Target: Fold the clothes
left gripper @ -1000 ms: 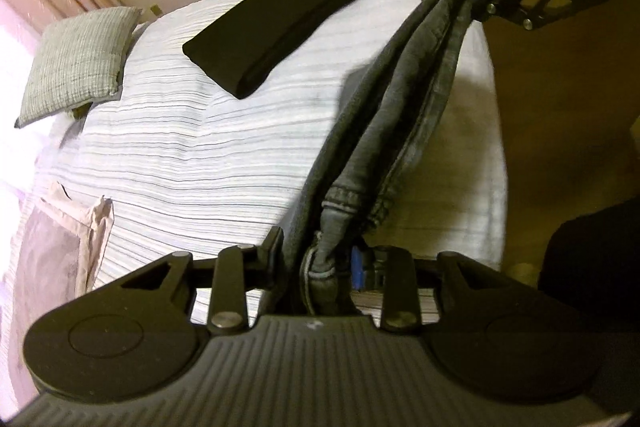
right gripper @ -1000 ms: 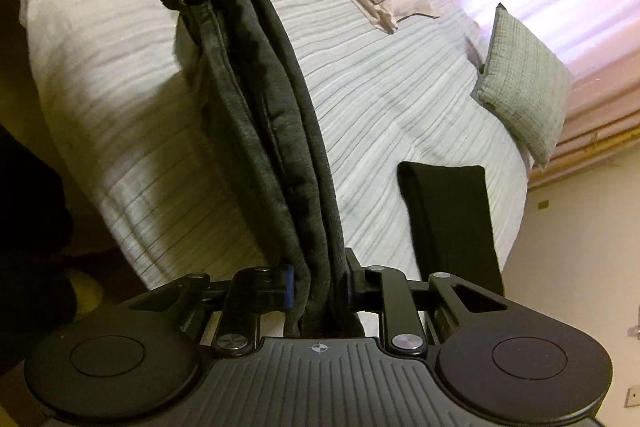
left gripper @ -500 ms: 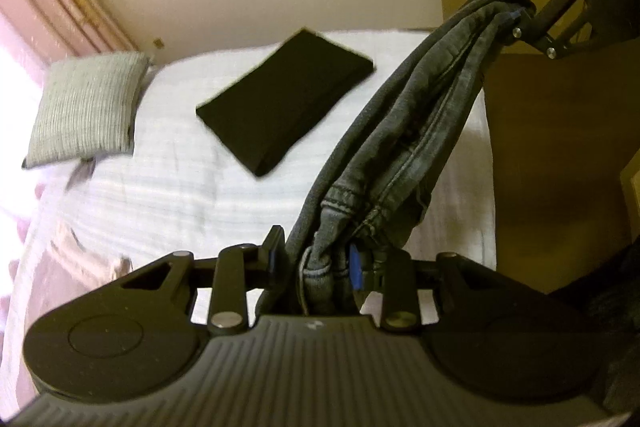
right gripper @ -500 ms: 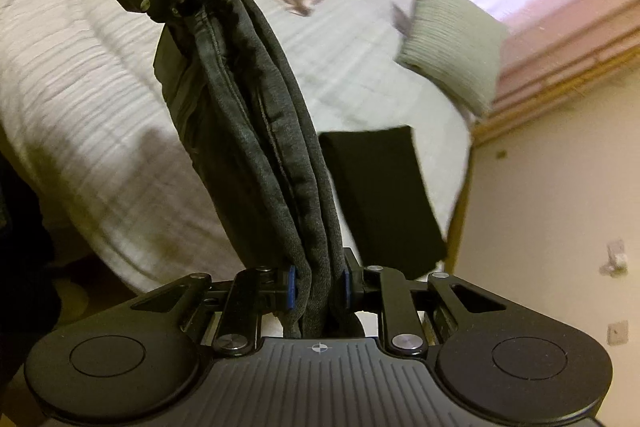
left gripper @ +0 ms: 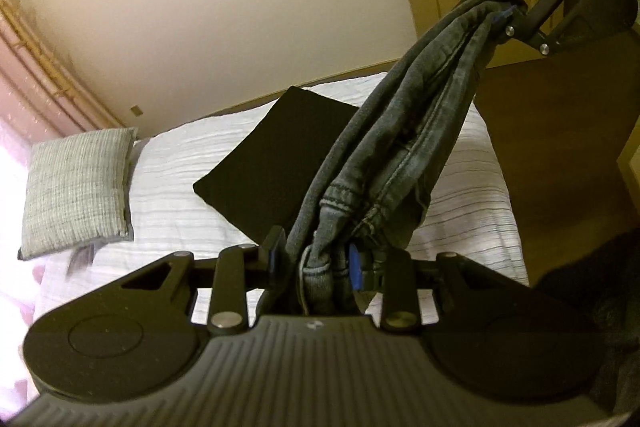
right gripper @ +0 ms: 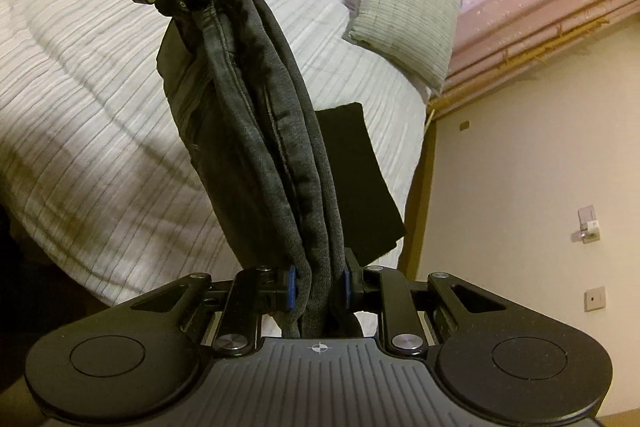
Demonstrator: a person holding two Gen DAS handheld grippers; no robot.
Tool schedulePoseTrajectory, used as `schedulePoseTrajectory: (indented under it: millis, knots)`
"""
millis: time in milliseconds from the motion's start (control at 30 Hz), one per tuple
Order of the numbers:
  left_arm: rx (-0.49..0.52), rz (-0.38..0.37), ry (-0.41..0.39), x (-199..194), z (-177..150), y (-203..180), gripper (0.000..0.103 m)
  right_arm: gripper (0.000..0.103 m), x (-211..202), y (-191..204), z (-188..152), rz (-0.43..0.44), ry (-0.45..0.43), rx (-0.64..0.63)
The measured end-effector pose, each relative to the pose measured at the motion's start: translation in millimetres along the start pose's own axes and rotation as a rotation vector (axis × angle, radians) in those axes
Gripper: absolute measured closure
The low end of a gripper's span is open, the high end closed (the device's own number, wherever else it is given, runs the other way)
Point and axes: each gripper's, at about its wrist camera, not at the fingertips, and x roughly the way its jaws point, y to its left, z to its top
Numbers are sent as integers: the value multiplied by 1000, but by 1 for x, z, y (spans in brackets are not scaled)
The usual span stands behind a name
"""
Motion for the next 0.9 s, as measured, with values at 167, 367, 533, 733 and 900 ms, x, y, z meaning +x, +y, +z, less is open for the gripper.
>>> schedulePoseTrajectory:
  millis: [167,367,533,733,900]
  knots:
    - [22,-5,-8,17,12,20,74,84,21,-24,2,1,-9,5]
    - [22,32,-22,67,43,69,74,84,70,-86,2,-24,-57,-26]
    - [27,116,-22,127,87,128,74,84,134,-162,4,-77,-112,-42]
    - [87,217,-75,219,112,174,74,84,228,-206,-9,-184,-157,-40]
    - [139,167,-13,306,71,140,74,84,329,-157,-38,-96,-110,6]
